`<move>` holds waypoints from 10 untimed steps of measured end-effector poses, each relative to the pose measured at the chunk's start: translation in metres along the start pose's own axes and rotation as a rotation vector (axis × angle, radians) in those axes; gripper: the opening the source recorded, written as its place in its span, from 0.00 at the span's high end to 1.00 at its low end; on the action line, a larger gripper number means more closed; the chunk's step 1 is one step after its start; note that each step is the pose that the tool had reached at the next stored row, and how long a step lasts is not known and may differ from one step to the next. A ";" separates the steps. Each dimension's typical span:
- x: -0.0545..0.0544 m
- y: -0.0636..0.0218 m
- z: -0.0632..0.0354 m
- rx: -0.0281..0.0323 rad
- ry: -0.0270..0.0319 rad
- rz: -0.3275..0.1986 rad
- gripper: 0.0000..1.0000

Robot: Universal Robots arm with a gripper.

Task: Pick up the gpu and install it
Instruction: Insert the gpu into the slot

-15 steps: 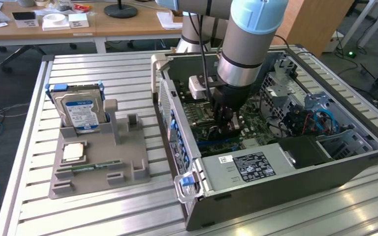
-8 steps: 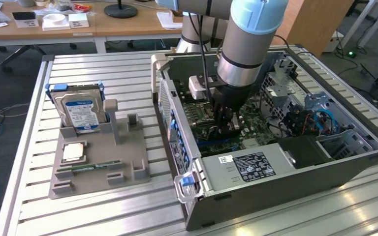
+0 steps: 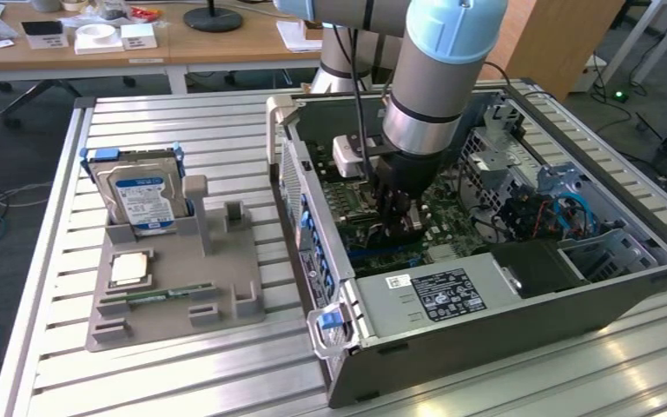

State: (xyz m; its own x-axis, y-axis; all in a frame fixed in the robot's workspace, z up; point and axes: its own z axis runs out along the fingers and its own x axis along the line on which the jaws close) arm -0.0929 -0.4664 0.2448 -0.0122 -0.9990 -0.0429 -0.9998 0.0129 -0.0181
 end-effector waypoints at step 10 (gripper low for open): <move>0.000 0.0000 0.0000 0.0000 -0.0001 0.000 0.74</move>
State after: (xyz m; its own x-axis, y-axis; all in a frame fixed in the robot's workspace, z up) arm -0.0929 -0.4663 0.2447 -0.0122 -0.9990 -0.0430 -0.9998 0.0130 -0.0181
